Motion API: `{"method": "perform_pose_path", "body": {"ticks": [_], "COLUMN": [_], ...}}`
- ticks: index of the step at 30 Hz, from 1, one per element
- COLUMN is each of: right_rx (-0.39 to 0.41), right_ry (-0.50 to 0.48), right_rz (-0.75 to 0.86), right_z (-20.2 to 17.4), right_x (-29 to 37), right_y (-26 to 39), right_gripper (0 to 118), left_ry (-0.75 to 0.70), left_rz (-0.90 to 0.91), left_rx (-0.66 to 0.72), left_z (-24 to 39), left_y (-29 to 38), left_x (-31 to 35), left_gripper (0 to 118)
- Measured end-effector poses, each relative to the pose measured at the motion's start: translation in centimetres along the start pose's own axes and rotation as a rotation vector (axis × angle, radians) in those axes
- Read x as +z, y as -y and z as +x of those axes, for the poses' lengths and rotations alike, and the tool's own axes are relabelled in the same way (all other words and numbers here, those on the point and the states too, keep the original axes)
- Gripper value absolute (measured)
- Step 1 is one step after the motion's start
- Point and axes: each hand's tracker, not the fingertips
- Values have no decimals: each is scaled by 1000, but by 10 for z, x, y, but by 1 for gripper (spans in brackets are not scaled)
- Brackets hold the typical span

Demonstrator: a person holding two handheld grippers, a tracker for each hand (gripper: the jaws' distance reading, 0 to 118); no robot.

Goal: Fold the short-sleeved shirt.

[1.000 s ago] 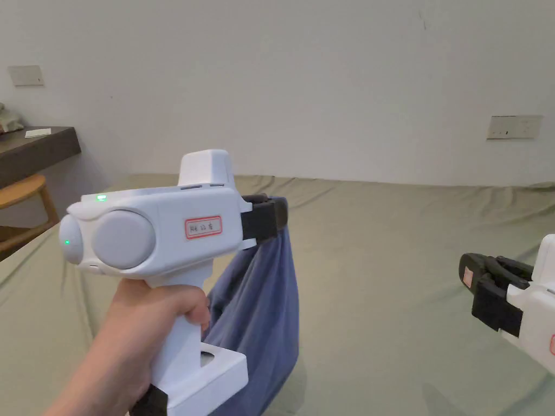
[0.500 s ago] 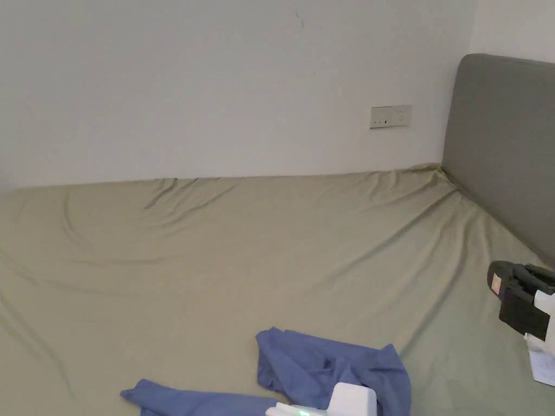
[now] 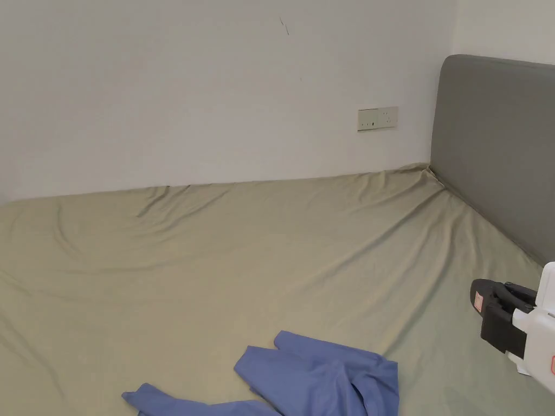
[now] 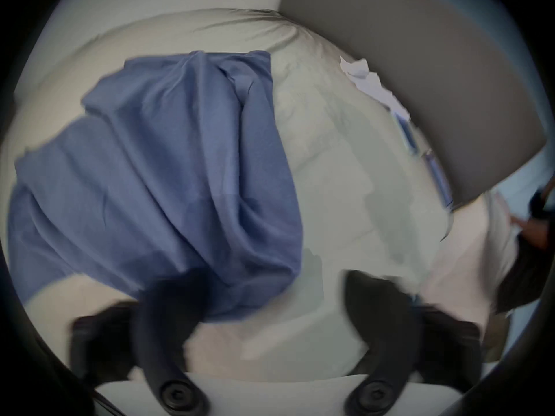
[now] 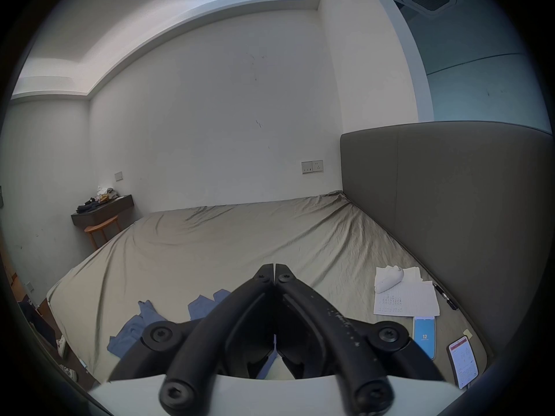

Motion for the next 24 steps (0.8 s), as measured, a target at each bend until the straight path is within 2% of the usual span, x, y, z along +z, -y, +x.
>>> {"method": "perform_pose_path", "body": {"ticks": [1, 2, 4, 6, 10, 11, 12, 13, 14, 15, 17, 19, 24], "right_rx": [0, 2, 13, 11, 19, 25, 26, 22, 19, 16, 22, 25, 37], "right_ry": [-3, -3, -2, -10, -17, -16, -18, -21, -20, -18, -11, -2, 10], "right_rz": [2, 5, 8, 9, 31, 33, 37, 50, 57, 65, 88, 101, 108], "right_z": [-1, -3, -8, -13, -26, -29, -30, -31, -33, -34, -36, -36, -36], "right_x": [1, 1, 1, -2, -7, -8, -9, -10, -10, -9, -6, -4, -2], "right_y": [0, 0, -2, -3, -7, -9, -10, -11, -14, -17, -23, -27, -29], "right_gripper": [0, 0, 0, 0, 1, 1, 1, 1, 1, 1, 1, 1, 1], "left_ry": [39, 53, 5, -133, -618, -725, -791, -833, -862, -874, -903, -911, -873], "left_rz": [29, 106, 301, 535, 961, 1033, 1082, 1111, 1142, 1157, 1215, 1274, 1120], "left_rx": [48, 60, 27, 26, 65, 72, 82, 92, 120, 136, 179, 186, 149], "left_z": [-5, -9, -24, -47, -96, -109, -117, -125, -131, -131, -135, -135, -135], "left_y": [-3, -7, -19, -25, -10, 0, 8, 16, 25, 31, 50, 67, 70], "left_x": [14, 37, 89, 155, 285, 313, 334, 355, 378, 397, 428, 448, 458], "left_gripper": [112, 116, 114, 113, 110, 101, 85, 66, 37, 19, 0, 0, 0]}}
